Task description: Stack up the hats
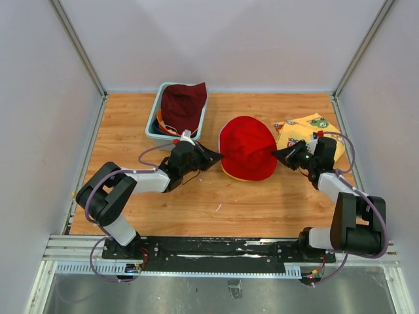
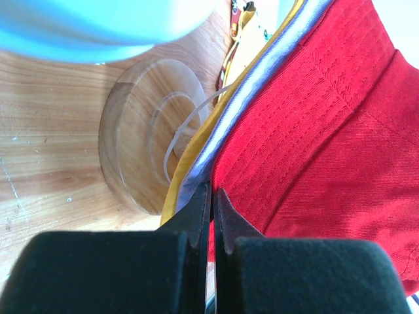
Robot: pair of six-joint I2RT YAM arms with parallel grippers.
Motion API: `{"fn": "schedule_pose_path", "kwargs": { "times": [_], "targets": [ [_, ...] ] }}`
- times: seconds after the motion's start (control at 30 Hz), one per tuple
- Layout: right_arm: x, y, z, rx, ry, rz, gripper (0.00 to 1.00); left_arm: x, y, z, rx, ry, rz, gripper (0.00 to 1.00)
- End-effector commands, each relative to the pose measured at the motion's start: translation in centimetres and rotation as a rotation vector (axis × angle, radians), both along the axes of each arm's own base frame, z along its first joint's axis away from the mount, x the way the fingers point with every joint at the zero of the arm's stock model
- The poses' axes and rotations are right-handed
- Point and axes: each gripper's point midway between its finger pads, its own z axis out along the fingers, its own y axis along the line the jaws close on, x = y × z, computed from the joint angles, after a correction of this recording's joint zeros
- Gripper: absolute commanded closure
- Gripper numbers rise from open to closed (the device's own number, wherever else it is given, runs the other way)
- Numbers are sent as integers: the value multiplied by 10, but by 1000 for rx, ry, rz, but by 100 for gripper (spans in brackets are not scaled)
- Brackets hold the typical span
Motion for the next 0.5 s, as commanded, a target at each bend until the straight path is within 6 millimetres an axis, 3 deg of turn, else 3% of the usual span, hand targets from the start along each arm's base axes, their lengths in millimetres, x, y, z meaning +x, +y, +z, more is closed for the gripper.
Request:
{"fn": "schedule_pose_path", "kwargs": {
  "times": [0.0,0.47],
  "targets": [
    [-7,-17,-39,-85,119,-48,99,-16,14,-58,164,131,-37,100],
    [-9,-20,-53,-106,161,-50,99,-17,8,-68,187,156,-74,99]
  ]
}}
